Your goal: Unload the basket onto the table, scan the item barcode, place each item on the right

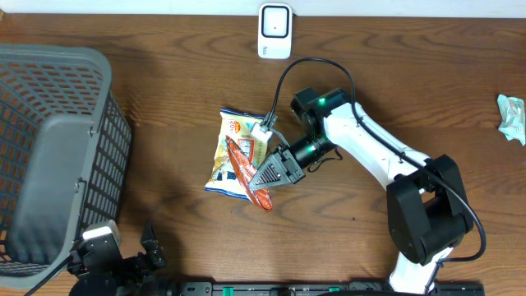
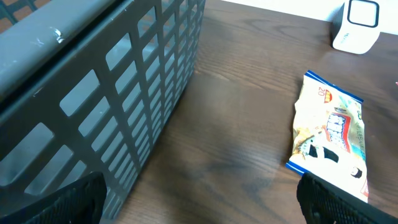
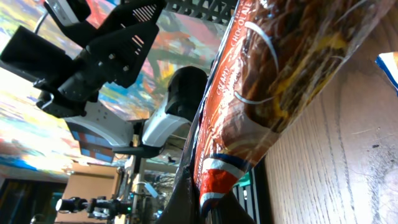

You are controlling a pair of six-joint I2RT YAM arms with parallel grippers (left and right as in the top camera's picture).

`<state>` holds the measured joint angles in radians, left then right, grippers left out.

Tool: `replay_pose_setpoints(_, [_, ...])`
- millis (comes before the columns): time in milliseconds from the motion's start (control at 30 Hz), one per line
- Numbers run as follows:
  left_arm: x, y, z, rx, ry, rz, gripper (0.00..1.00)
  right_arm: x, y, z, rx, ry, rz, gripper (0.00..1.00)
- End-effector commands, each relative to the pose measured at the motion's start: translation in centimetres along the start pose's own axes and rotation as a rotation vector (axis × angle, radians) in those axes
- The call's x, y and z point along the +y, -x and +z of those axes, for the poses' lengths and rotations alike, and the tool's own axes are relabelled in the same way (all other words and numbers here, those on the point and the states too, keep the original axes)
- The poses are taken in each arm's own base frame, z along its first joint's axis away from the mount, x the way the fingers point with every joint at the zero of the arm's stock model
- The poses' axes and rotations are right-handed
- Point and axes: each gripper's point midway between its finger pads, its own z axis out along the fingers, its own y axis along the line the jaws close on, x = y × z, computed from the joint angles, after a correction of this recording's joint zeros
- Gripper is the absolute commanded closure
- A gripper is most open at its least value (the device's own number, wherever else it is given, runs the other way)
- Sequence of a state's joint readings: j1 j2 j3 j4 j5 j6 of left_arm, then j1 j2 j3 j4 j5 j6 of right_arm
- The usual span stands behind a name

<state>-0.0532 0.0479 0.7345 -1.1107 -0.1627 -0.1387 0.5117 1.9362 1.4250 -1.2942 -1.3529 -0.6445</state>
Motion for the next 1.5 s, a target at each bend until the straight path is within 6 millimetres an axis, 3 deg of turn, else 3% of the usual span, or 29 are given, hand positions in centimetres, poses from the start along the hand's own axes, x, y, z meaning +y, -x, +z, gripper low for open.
replay_pose_setpoints(0, [0.1, 0.2, -0.1, -0.009, 0.004, -0.013, 0.02, 1.5, 1.1, -0.3, -0.048, 0.050, -0.047, 0.99])
replay_pose_setpoints(500, [0.1, 0.2, -0.1, -0.009, 0.004, -0.013, 0.02, 2.6, 1.8, -0.5, -0.095, 0.112, -0.045, 0.99])
replay_pose_setpoints(667, [0.1, 0.2, -0.1, -0.009, 0.004, -0.013, 0.02, 3.0, 2.1, -0.5, -0.115, 0.127, -0.132, 0.99])
replay_pose_setpoints(967, [0.1, 0.2, -0.1, -0.009, 0.004, -0.013, 0.02, 3.4, 2.2, -0.6, -0.126, 0.151, -0.067, 0.99])
replay_pose_setpoints(1100, [0.1, 0.2, -0.1, -0.009, 0.004, -0.013, 0.02, 0.5, 0.7, -0.2, -0.014, -0.002, -0.118, 0.99])
replay_pose_setpoints(1200, [0.1, 0.2, -0.1, -0.009, 0.004, -0.013, 0.02, 0.3, 1.0, -0.2, -0.020, -0.006, -0.156, 0.99])
replay_pose_setpoints(1267, [0.1, 0.2, -0.1, -0.009, 0.004, -0.013, 0.02, -2.2, 0.2, -0.3, 0.060, -0.139, -0.180, 0.99])
replay_pose_setpoints(1333, [0.1, 0.2, -0.1, -0.009, 0.004, -0.013, 0.02, -7.5, -0.7, -1.9, 0.161, -0.439, -0.075, 0.98])
replay_pose_setpoints(1400, [0.1, 0.2, -0.1, -0.009, 0.004, -0.013, 0.02, -11.9, -0.3, -4.6, 0.150, -0.752, 0.075, 0.99])
replay_pose_setpoints(1467, [0.1, 0.2, -0.1, -0.009, 0.004, -0.013, 0.02, -14.0, -0.1, -6.7, 0.140, -0.933, 0.120, 0.99])
